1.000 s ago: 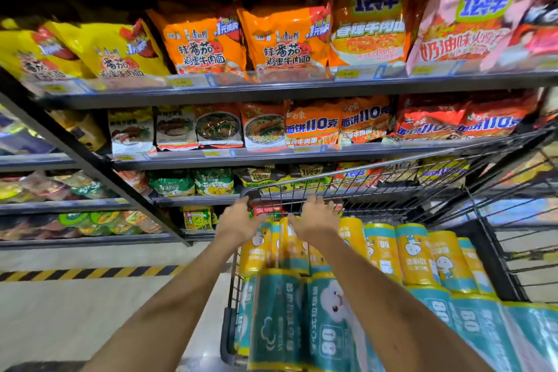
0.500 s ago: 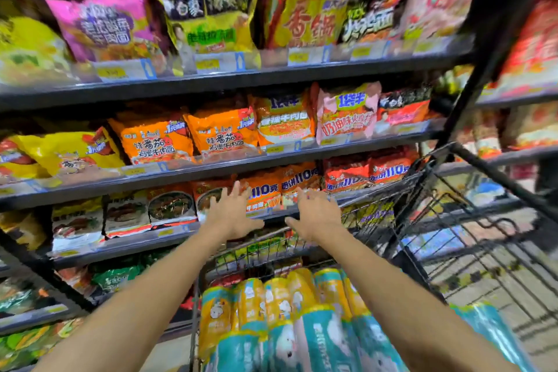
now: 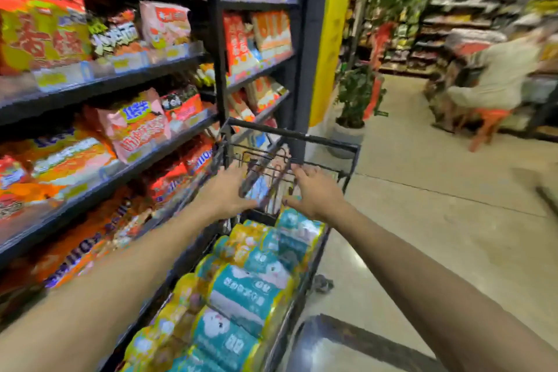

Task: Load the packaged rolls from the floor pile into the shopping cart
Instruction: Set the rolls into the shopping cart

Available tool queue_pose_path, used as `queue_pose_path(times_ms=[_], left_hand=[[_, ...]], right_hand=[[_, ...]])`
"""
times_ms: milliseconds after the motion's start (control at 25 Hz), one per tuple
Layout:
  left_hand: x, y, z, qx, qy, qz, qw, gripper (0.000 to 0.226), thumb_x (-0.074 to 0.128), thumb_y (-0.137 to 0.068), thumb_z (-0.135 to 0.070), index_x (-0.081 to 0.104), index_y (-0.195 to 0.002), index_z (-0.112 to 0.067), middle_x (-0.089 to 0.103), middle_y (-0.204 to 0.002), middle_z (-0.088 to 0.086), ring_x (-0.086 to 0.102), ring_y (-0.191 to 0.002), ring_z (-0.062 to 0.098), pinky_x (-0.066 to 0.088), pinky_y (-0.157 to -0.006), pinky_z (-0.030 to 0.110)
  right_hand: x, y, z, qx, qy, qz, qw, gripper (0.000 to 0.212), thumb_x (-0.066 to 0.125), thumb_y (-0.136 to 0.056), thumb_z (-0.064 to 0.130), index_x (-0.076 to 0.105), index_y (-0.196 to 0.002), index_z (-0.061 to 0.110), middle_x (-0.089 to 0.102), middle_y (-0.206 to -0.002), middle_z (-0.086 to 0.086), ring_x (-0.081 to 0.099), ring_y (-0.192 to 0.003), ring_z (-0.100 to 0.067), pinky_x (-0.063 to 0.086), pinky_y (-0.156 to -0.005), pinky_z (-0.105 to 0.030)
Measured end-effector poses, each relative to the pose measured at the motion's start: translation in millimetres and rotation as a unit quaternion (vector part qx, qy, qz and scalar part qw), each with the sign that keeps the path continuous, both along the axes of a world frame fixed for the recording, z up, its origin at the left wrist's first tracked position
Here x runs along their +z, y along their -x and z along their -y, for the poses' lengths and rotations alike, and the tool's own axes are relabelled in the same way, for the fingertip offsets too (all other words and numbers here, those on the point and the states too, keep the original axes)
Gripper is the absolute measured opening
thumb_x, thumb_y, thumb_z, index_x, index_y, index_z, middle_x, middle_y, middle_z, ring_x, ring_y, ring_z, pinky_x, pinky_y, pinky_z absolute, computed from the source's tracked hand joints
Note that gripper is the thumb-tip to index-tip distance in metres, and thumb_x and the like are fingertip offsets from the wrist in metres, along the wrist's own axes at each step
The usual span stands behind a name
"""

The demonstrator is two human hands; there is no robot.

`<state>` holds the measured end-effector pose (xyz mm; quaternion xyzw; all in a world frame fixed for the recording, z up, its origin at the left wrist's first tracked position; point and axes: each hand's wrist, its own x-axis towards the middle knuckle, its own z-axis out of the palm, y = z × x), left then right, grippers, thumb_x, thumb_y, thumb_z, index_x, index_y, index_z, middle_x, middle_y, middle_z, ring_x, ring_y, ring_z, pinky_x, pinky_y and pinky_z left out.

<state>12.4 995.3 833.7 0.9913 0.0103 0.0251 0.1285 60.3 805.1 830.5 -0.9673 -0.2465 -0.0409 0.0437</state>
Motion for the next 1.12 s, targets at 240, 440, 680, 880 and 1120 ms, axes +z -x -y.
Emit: queue_pose_path(times_ms=[240, 440, 680, 880, 1120], left_hand=[[3.5, 42.9, 178.4, -0.223, 0.019, 0.015, 0.974, 0.081, 0.065, -0.084, -0.045, 0.027, -0.147, -0.014, 0.034, -0.150, 0.011, 0.034, -0.136, 0.026, 0.029, -0.107, 0.031], [-11.5, 132.0, 308.1, -0.368, 0.020, -0.030, 0.929, 0.087, 0.060, -0.087, -0.049, 0.013, -0.152, -0.017, 0.014, -0.159, 0.005, 0.020, -0.143, 0.024, 0.022, -0.115, 0.036], [-54.3, 252.6, 409.9, -0.458, -0.024, -0.087, 0.884, 0.087, 0.057, -0.088, -0.052, 0.010, -0.152, -0.016, 0.009, -0.160, 0.004, 0.015, -0.145, 0.023, 0.020, -0.117, 0.037], [-91.9, 354.1, 477.7, -0.537, -0.041, -0.114, 0.835, 0.087, 0.060, -0.086, -0.050, 0.013, -0.152, -0.016, 0.012, -0.159, 0.005, 0.019, -0.144, 0.024, 0.025, -0.113, 0.036], [-159.6, 407.1, 555.2, -0.595, -0.092, -0.162, 0.782, 0.088, 0.059, -0.087, -0.050, 0.011, -0.152, -0.014, 0.008, -0.160, 0.005, 0.014, -0.145, 0.022, 0.022, -0.116, 0.037]], right_hand=[[12.9, 131.2, 175.1, -0.244, -0.006, 0.023, 0.970, 0.077, 0.050, -0.090, 0.055, 0.020, -0.149, 0.016, 0.034, -0.150, -0.010, 0.033, -0.136, -0.033, 0.034, -0.108, -0.043], [-9.6, 276.1, 290.1, -0.403, -0.027, 0.007, 0.915, 0.080, 0.050, -0.090, 0.054, 0.016, -0.151, 0.015, 0.034, -0.150, -0.009, 0.035, -0.135, -0.031, 0.038, -0.103, -0.042], [-56.1, 448.5, 365.6, -0.522, -0.073, -0.039, 0.849, 0.076, 0.052, -0.091, 0.052, 0.020, -0.150, 0.016, 0.040, -0.146, -0.008, 0.039, -0.131, -0.028, 0.039, -0.103, -0.040], [-101.2, 585.0, 417.8, -0.620, -0.103, -0.094, 0.772, 0.073, 0.052, -0.090, 0.052, 0.026, -0.146, 0.013, 0.043, -0.142, -0.009, 0.040, -0.130, -0.030, 0.040, -0.102, -0.042], [-161.3, 655.7, 468.3, -0.687, -0.150, -0.158, 0.693, 0.074, 0.052, -0.092, 0.050, 0.025, -0.147, 0.010, 0.036, -0.149, -0.009, 0.036, -0.135, -0.027, 0.040, -0.104, -0.039]])
